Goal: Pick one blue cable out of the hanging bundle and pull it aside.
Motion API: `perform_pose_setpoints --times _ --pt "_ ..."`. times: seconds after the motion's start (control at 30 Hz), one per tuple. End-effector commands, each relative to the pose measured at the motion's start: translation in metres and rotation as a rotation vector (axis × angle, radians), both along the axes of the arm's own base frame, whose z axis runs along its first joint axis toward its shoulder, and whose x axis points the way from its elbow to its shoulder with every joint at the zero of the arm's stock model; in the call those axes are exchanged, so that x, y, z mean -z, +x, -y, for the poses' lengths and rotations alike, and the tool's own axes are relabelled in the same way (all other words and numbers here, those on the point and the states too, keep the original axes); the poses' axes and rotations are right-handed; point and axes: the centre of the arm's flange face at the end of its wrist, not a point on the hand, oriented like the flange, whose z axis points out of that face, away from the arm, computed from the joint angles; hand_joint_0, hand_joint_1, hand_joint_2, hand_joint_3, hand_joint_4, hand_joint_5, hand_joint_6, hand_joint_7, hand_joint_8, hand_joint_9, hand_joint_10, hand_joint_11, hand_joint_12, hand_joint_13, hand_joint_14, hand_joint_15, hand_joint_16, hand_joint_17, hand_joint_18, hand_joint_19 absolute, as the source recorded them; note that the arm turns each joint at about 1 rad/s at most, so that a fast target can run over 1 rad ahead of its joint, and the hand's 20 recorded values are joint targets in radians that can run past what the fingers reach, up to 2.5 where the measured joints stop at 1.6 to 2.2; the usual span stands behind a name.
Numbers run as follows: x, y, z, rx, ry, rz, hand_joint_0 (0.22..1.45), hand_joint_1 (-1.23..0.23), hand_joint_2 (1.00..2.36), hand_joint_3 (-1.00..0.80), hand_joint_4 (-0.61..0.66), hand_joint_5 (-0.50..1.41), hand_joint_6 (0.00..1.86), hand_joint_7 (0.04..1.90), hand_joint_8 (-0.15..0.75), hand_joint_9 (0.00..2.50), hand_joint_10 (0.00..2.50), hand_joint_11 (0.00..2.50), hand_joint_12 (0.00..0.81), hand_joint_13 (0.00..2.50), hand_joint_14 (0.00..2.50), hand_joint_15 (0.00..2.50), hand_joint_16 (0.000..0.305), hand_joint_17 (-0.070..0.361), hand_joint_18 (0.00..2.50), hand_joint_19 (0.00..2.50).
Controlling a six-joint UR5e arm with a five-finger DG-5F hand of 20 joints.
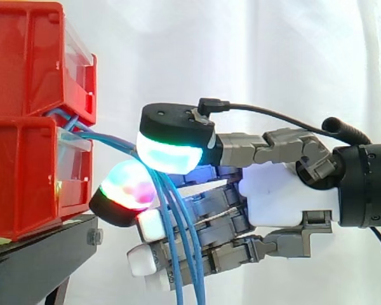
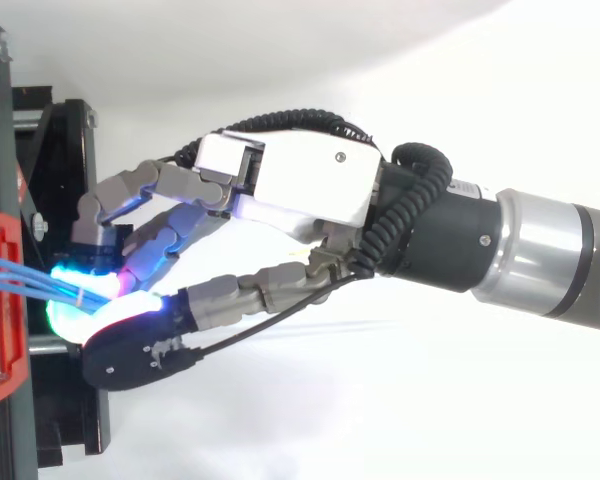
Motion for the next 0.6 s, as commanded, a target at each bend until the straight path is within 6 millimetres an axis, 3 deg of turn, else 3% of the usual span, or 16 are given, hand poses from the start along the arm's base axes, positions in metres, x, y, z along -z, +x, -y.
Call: perform_pose_setpoints --times 0.0,0.17,0.33,0.57 --pt "-0.0016 -0.0005 -0.0004 -0.004 0.005 -0.012 0.73 -0.86 1.02 -0.29 -0.10 -0.14 0.96 1.02 0.239 1.01 0.02 0.59 0.262 0.82 0.02 0.47 0.041 0.092 0.59 0.31" --pt "-0.0014 -0.0008 0.0005 -0.005 0.006 -0.015 0.74 -0.88 1.00 -0.49 -0.09 -0.14 0.96 1.01 0.228 1.02 0.02 0.61 0.258 0.84 0.02 0.47 0.040 0.090 0.61 0.31" --pt "-0.0015 -0.0010 0.0011 -0.011 0.006 -0.020 0.59 -0.82 1.00 -0.50 0.04 -0.12 0.95 0.87 0.230 1.07 0.02 0.61 0.257 0.86 0.02 0.49 0.040 0.090 0.61 0.35" --pt "-0.0032 -0.0003 0.0019 -0.024 0.006 -0.020 0.48 -0.63 1.00 -0.50 0.07 -0.11 0.90 0.89 0.259 1.11 0.02 0.60 0.293 0.90 0.02 0.50 0.047 0.106 0.65 0.37"
